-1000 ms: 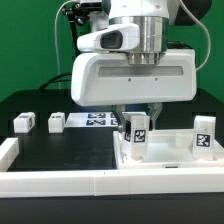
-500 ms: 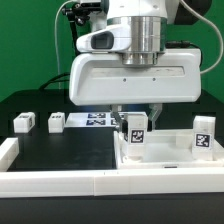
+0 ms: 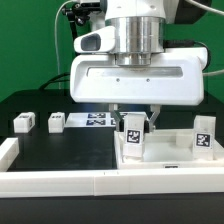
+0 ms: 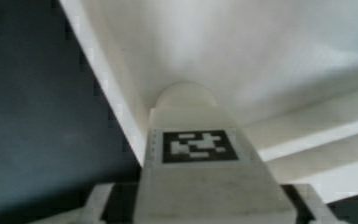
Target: Assemble square table
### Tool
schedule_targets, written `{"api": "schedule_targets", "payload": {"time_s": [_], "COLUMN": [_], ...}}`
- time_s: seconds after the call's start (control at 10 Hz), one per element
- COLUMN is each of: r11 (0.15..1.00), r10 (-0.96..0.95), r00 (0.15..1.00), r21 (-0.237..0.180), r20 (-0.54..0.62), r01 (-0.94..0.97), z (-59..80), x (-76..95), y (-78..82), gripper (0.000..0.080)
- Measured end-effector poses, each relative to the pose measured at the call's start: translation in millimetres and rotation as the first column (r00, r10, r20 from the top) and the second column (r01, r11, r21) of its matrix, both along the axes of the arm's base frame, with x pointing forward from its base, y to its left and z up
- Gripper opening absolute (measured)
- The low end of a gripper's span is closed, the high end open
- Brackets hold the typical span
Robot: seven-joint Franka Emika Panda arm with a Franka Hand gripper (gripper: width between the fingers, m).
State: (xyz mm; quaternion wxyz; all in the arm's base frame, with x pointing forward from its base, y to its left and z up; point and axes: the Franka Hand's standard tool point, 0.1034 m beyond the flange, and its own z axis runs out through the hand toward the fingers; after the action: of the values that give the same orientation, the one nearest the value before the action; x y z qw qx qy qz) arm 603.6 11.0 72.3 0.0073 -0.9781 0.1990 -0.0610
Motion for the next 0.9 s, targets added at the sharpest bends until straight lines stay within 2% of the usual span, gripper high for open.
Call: {"api": "schedule_targets", "payload": {"time_s": [0.3, 0.5, 0.8, 0.9], "r11": [0.975, 0.91, 0.84, 0.852], "r10": [-0.217, -0.406, -0.53, -0.511], "r00": [0.976, 0.914, 0.847, 0.859], "r21": [0.041, 0.085, 0.115, 0.113], "r20": [-0.002, -0.017, -0.037, -0.035], "r01": [0.217, 0.406, 0.531, 0.511], "z": [-0.2, -0.9, -1.2, -1.3], "x": [0.2, -0.1, -0.1, -0.1], "y": [-1.4, -3.3, -4.4, -4.2], "gripper": [0.029, 0.029, 0.0293, 0.0293]}}
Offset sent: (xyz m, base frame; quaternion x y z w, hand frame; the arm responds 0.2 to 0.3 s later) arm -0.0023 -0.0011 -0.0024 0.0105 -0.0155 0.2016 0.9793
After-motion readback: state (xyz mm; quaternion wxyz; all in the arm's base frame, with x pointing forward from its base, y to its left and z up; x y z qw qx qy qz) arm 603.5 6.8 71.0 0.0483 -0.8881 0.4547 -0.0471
